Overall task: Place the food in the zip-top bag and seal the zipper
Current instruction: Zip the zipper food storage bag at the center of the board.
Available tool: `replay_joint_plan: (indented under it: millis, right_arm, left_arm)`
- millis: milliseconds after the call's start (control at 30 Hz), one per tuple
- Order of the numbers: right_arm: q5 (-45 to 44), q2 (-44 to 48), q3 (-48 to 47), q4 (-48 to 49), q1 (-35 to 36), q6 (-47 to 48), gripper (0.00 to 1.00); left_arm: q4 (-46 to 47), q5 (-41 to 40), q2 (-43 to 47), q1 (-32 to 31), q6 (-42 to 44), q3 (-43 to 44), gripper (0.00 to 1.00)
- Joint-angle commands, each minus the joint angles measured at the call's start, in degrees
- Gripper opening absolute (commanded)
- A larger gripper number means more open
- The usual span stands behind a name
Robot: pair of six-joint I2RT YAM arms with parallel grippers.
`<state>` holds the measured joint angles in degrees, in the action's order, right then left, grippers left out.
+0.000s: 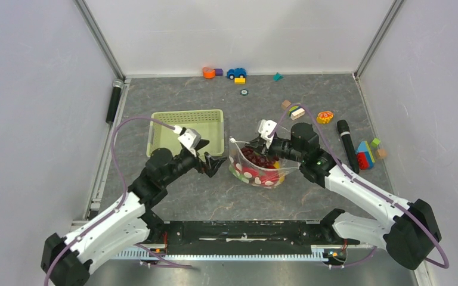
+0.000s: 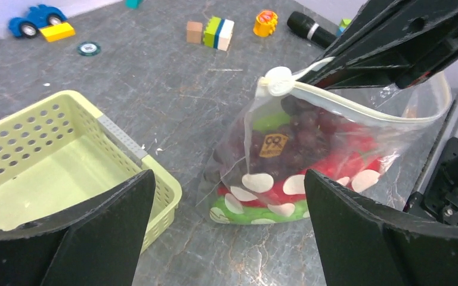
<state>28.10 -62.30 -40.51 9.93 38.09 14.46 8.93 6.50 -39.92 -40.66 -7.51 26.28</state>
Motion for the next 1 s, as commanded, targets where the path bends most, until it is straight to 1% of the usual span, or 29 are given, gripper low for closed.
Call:
replay_joint_plan:
  millis: [0,67,200,300,367,433,600,633,700,767,867,900,933,967]
  right_arm:
    - [4.4,-0.4,-3.5,0.1,-0.3,1.7,0.04]
    - [4.2,-0.4,-3.6,-0.5,-0.3,2.4,0.04]
    - [4.7,-0.5,-4.5,-2.6,-0.3,3.8,0.04]
    - [6.2,-0.7,-5.6,-4.2,-0.2,4.5,0.04]
    - [7.2,-1.0,-6.0,-4.8,-0.3,4.9,0.04]
    - [7.8,-1.4,-6.4,-5.6,-0.3,5.7,0.04]
    - [8.1,-2.1,-7.0,-6.3,-0.3,5.8,0.05]
    - [8.1,-2.2,-7.1,-6.3,-0.3,5.8,0.05]
    - [7.6,-2.5,-7.3,-6.3,-0.3,5.8,0.05]
    - [7.2,-2.7,-7.6,-6.5,-0.3,5.7,0.05]
    - [6.4,-2.8,-8.0,-7.0,-0.3,6.1,0.11]
    - [5.9,-2.7,-8.1,-7.1,-0.3,6.2,0.12]
    - [5.0,-2.6,-8.2,-7.2,-0.3,6.2,0.14]
    - [4.4,-2.5,-8.3,-7.5,-0.3,6.2,0.18]
  left_arm:
    - [11.6,15.7,-8.8,3.6,2.9,2.0,1.00]
    - [12.8,19.4,-12.9,3.9,3.8,3.7,0.99]
    - [14.8,23.3,-17.2,4.8,5.5,5.0,0.92]
    - [17.1,27.5,-20.0,6.7,4.8,5.6,0.87]
    - [17.8,30.7,-21.6,7.9,5.0,6.4,0.87]
    - [17.8,35.5,-23.3,8.8,5.9,7.5,0.87]
    - [18.1,41.6,-27.5,9.9,6.0,10.6,0.75]
    - [17.9,42.5,-28.4,9.9,5.9,11.3,0.70]
    - [17.5,45.1,-29.7,9.9,6.0,12.1,0.55]
    - [17.3,46.1,-30.5,10.0,6.0,12.4,0.38]
    - [18.2,47.5,-31.0,10.0,5.3,12.2,0.10]
    - [18.1,47.5,-30.9,10.0,5.1,12.1,0.03]
    - [18.1,47.6,-30.8,10.0,5.1,12.1,0.02]
    - [18.0,47.6,-30.6,10.0,5.2,11.8,0.02]
